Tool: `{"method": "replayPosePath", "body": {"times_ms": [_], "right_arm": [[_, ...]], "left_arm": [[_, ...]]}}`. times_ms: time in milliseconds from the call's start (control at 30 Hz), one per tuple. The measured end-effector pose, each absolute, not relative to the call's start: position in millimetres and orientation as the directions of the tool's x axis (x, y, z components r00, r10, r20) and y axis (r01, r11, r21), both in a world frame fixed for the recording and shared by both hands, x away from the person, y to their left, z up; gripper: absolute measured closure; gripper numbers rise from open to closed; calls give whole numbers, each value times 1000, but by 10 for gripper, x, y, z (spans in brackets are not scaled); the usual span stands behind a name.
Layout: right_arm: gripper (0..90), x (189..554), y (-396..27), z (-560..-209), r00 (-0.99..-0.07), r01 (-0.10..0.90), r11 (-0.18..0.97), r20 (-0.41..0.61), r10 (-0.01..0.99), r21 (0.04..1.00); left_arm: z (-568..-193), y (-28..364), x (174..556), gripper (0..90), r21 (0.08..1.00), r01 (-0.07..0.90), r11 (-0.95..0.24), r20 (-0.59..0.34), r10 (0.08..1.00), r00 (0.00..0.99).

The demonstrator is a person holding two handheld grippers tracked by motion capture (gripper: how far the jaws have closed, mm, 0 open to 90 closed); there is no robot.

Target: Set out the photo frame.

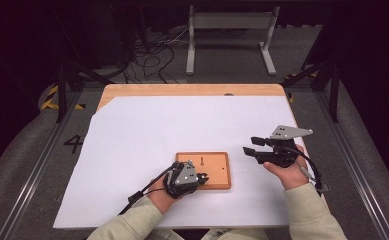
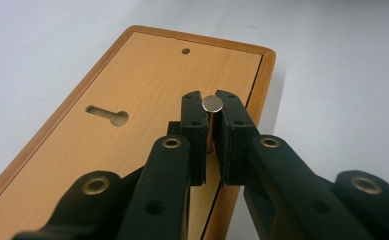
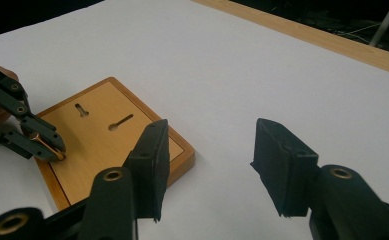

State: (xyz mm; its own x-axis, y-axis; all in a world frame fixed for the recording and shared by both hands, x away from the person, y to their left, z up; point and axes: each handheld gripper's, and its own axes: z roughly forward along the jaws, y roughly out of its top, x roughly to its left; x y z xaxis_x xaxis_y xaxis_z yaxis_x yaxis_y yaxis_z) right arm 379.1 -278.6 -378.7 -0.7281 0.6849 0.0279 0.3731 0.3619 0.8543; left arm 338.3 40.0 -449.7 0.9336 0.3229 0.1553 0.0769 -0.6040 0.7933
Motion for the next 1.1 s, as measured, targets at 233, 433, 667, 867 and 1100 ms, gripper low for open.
{"method": "replayPosePath", "body": {"times_ms": [233,433,667,867,1100], "right_arm": [[456,3792,-2752,-3813,-739,381,382,29,673,842],[482,3773,-2728,-3812,-750,369,402,13,662,838],[504,3757,-2688,-3805,-772,360,414,17,636,836],[464,3759,-2642,-3790,-784,371,429,30,620,823],[342,3870,-2527,-3800,-792,436,453,92,604,778]], "left_arm": [[-4508,391,3260,836,765,-47,-642,291,278,915],[-4531,379,3148,836,731,-137,-669,398,254,881],[-4562,367,3037,836,694,-202,-691,483,239,843],[-4568,364,3015,837,685,-216,-696,500,234,834],[-4571,367,3007,837,689,-211,-693,496,238,835]]}}
